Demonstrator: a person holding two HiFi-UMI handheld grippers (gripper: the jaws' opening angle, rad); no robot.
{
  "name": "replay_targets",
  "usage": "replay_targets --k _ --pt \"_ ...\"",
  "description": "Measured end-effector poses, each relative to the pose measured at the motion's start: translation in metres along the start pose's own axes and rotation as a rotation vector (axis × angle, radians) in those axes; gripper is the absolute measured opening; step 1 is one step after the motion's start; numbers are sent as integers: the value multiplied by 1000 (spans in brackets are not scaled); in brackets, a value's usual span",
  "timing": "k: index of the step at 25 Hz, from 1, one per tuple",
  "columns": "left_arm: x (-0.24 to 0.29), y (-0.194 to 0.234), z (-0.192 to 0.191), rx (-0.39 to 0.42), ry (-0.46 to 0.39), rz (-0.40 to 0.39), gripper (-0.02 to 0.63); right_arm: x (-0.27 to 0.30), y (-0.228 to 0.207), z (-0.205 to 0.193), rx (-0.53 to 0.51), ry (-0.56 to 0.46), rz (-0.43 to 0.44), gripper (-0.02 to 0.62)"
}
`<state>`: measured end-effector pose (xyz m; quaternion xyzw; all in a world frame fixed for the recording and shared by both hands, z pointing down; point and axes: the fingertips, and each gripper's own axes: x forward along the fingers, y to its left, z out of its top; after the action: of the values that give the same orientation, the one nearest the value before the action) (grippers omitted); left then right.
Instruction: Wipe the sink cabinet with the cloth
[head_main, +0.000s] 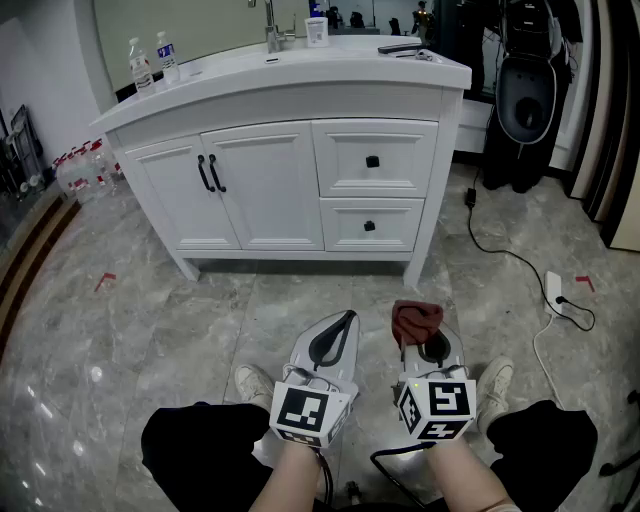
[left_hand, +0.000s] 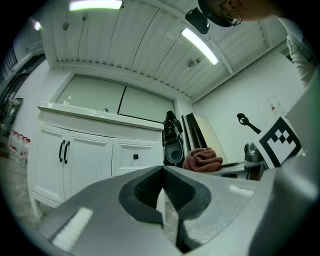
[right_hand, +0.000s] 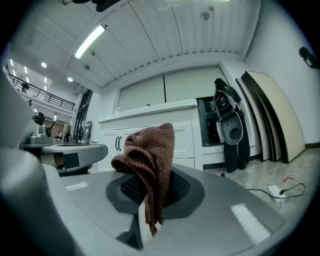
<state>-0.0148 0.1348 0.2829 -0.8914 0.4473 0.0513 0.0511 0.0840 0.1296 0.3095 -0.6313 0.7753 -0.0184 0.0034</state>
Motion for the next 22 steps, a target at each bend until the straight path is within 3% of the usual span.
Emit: replay_targets --k 16,22 --pt "2 1 -3 -1 9 0 1 2 -5 -9 48 19 -18 78" --pt "13 22 -11 10 5 63 1 27 -9 -20 94 43 -19 78"
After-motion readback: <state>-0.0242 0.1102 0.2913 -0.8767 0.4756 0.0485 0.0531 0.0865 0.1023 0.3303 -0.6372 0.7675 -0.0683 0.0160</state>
